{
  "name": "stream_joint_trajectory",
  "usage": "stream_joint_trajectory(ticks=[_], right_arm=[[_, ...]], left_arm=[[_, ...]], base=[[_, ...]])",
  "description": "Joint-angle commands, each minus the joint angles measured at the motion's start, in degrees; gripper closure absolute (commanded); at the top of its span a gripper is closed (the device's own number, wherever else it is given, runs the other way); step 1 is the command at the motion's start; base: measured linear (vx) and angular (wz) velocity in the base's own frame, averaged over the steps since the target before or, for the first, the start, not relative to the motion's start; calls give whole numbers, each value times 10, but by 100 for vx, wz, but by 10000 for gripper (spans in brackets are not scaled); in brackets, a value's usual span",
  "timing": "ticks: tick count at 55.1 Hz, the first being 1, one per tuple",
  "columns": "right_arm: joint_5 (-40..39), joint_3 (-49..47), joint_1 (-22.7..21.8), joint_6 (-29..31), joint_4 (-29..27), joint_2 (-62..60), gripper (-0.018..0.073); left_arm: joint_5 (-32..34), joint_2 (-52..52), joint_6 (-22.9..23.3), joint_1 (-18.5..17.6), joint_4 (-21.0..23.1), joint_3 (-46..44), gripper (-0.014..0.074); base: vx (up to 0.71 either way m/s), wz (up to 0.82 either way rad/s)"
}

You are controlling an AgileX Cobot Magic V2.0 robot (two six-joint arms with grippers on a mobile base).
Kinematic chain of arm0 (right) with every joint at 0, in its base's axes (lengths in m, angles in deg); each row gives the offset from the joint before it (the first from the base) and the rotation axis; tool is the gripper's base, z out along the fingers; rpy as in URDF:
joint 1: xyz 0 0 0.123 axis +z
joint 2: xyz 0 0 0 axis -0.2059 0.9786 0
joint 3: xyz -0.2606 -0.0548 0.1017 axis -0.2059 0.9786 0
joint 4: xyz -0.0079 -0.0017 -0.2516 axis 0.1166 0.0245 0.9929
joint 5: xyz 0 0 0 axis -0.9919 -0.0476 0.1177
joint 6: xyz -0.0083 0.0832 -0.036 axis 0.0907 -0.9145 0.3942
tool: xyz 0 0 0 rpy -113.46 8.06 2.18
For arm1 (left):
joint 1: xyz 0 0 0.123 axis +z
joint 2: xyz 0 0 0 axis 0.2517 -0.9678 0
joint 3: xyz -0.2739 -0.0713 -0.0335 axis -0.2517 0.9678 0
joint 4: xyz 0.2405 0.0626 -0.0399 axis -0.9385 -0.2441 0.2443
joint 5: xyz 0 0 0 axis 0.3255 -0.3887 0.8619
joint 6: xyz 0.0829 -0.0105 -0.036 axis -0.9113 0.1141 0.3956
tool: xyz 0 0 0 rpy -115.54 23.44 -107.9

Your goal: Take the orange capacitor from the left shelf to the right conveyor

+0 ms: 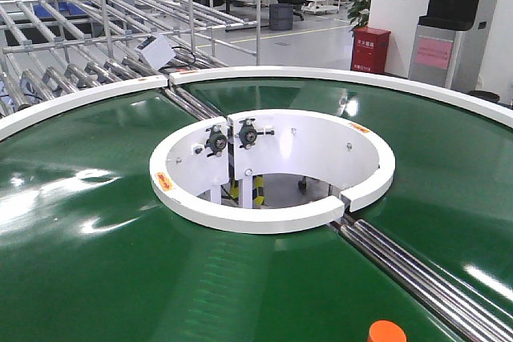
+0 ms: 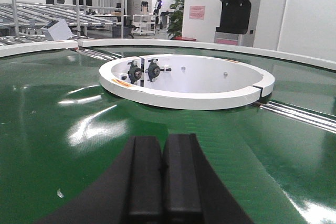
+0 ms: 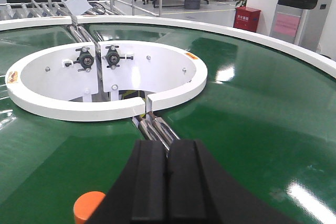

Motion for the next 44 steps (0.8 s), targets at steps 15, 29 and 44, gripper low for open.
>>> stream_joint_trajectory(ticks=[15,29,44], right_arm=[[-126,161,-71,113,-165,-109,571],[-131,311,-120,178,-232,-262,571],[-121,312,-120,180,-232,-261,571]], left_arm=[[46,2,3,-4,3,-17,603],[46,2,3,-4,3,-17,603],[46,2,3,-4,3,-17,603]], base=[[0,0],[0,0],[0,0]])
